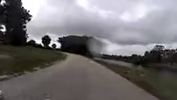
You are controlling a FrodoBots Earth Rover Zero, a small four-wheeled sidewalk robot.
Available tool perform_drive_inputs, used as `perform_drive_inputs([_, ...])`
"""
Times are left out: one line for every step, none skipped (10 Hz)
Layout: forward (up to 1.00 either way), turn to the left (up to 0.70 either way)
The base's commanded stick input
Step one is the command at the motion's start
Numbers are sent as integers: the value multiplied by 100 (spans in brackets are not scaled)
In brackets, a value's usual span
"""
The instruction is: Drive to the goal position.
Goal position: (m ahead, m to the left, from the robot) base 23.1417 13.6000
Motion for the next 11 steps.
perform_drive_inputs([70,0])
perform_drive_inputs([70,0])
perform_drive_inputs([70,0])
perform_drive_inputs([70,0])
perform_drive_inputs([70,0])
perform_drive_inputs([70,0])
perform_drive_inputs([70,0])
perform_drive_inputs([70,0])
perform_drive_inputs([70,0])
perform_drive_inputs([70,0])
perform_drive_inputs([70,0])
